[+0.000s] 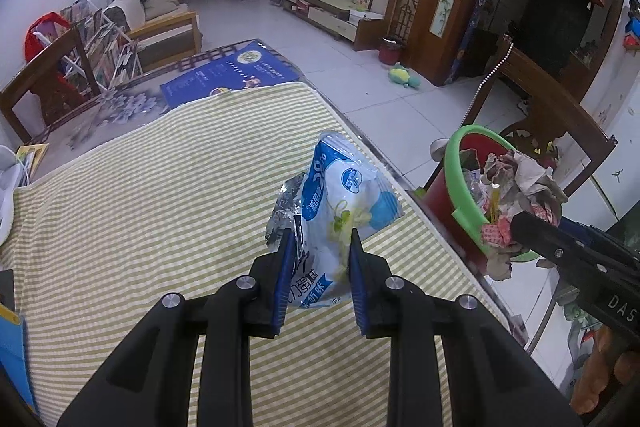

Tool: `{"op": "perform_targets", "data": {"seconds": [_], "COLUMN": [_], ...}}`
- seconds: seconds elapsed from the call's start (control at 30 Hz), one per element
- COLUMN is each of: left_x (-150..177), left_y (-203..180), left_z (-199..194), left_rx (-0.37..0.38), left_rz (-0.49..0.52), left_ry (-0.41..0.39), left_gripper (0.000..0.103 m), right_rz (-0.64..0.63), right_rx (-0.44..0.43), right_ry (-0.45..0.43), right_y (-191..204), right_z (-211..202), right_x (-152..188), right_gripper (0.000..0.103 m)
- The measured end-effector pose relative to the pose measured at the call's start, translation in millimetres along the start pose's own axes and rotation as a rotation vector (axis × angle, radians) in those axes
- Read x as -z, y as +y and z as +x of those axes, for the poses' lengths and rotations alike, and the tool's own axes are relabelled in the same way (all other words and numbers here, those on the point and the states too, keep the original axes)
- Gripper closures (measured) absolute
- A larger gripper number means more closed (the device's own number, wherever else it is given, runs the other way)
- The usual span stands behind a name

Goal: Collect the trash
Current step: 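Carry the milk bag over the bucket while the right tool carries the crumpled paper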

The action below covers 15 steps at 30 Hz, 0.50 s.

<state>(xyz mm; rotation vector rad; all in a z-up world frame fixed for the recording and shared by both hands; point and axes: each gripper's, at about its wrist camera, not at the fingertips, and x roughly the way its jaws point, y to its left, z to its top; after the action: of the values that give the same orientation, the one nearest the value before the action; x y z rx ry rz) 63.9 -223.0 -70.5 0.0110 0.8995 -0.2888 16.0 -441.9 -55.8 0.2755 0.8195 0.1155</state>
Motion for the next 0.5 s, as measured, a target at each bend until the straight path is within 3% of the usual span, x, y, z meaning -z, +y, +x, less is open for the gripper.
{"op": "perform_targets", "data": {"seconds": [0.5], "left_x": [-18], "left_y": [-55], "left_z": [31], "left_rx": [0.02], "left_rz": [0.01], "left_ry": [0.024], "left_gripper": [0.079], "right_rz": [0.012], "right_rx": [0.023], "right_ry": [-0.005], "right_y": [-50], "right_z": [-2], "right_x": [-21], "right_gripper": [0.061]}}
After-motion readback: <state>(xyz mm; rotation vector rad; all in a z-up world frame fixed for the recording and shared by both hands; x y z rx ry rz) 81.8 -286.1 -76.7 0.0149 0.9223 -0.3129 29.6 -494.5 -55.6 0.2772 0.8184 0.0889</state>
